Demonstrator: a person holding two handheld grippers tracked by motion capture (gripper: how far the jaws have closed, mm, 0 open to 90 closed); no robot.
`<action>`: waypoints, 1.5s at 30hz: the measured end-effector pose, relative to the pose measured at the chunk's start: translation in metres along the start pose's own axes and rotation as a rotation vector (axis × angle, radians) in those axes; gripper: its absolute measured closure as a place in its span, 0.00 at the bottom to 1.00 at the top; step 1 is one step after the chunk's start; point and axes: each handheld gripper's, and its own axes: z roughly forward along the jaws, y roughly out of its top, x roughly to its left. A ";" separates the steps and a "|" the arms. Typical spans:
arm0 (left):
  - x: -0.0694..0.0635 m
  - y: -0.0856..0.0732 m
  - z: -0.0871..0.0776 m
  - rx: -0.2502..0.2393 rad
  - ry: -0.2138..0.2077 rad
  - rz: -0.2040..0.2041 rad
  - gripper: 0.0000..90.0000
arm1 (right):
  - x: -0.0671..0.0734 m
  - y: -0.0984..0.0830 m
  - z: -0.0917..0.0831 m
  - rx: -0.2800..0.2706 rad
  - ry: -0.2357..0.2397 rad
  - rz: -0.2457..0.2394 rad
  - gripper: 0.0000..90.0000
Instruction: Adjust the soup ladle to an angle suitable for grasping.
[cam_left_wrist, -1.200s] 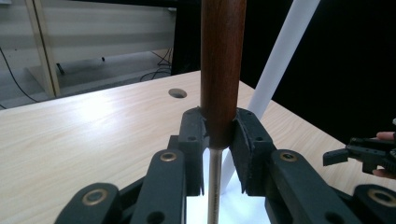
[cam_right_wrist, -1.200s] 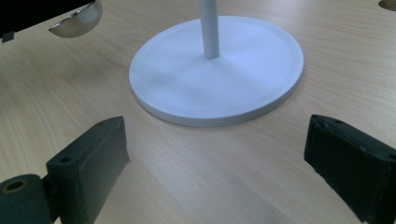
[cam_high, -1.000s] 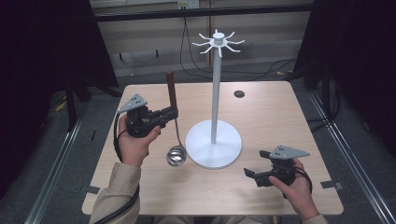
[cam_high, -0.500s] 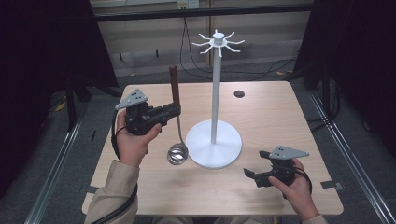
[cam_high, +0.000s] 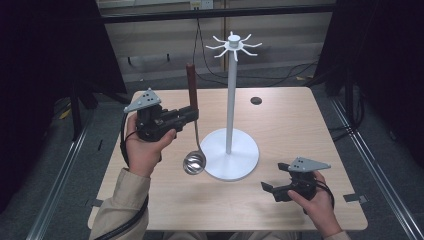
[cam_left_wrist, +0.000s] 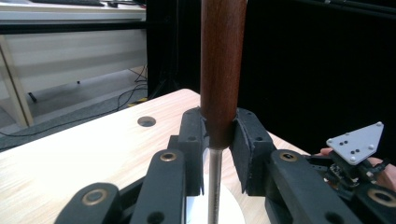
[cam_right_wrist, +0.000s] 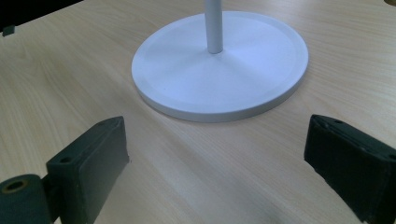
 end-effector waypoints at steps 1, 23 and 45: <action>0.000 0.001 0.001 0.000 -0.002 0.001 0.83 | 0.000 0.000 -0.001 0.003 -0.004 0.009 0.06; -0.012 0.023 0.010 -0.002 -0.030 0.040 0.83 | -0.002 -0.002 -0.003 -0.001 -0.007 0.019 0.06; -0.022 0.036 0.018 0.001 -0.059 0.066 0.83 | -0.001 -0.002 -0.005 -0.004 -0.010 0.018 0.06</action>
